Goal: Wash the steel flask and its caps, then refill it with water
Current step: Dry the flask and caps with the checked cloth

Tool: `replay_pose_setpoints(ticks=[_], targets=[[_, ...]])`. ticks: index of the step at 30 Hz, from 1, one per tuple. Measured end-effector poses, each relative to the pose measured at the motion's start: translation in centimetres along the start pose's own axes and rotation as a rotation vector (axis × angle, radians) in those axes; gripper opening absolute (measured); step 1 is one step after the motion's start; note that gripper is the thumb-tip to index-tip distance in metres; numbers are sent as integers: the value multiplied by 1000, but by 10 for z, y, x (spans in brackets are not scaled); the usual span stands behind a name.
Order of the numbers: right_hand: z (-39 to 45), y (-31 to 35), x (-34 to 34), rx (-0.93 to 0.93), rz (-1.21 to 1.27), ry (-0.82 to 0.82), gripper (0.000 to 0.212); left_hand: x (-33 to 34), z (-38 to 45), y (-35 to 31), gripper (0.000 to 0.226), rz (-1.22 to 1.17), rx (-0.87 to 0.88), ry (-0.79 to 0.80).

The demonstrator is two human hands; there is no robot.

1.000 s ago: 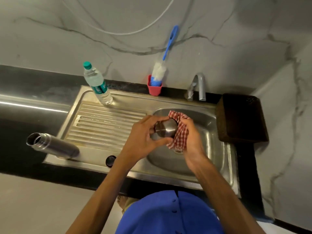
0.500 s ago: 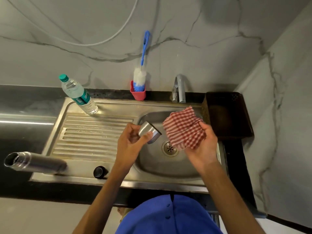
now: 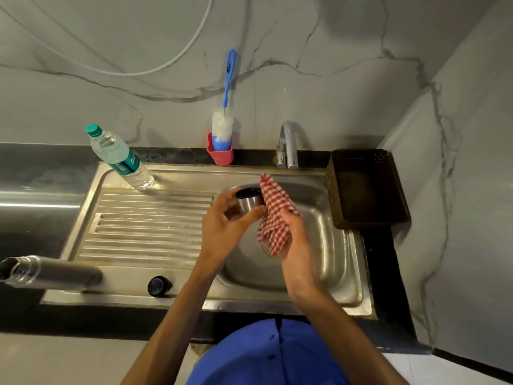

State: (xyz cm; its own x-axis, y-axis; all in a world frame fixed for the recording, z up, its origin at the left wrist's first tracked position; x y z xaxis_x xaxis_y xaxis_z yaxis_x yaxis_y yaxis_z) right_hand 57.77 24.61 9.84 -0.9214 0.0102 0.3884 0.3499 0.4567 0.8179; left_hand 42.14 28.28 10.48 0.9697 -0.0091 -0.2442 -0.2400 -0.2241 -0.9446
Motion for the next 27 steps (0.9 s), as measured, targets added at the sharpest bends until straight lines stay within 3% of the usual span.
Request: replay_pose_setpoints(ticks=[4,8,11,14,16,18,21,23,27], targets=[[9,22,3,-26,-25,47,36,20,-17,-9,63,-58,87,198],[18,16,-3,43,173,12,44,26,-14,-11,68,-84,107,335],[12,-2,5,56,248,0,45,12,-4,-12,52,-42,49,224],[6,-7,3,43,285,-24,45,-9,-1,-21,71,82,135,80],[5,-4,-1,5,232,-35,46,-10,-7,-25,67,102,227,29],[3,-1,2,-33,188,-33,44,2,-14,-25,51,95,213,16],[-2,-1,10,-47,137,-30,36,28,-20,-23,65,-85,147,71],[-3,0,10,-58,100,-39,37,31,-22,-29,67,-124,174,7],[3,11,3,-65,189,-45,41,40,-18,-31,42,-119,210,-28]])
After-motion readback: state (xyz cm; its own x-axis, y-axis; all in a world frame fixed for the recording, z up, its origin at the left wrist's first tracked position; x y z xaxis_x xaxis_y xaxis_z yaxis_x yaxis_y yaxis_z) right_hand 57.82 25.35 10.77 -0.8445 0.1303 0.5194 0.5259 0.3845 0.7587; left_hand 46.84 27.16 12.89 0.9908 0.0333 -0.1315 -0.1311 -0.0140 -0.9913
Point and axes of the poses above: each hand's wrist, its own z-axis towards the middle knuckle, its own x-axis out of the palm, y = z × x, the point moved 9 cm from there along z, towards the middle knuckle, and after that the axes turned 11 degrees about y, right-handed, at the moved point
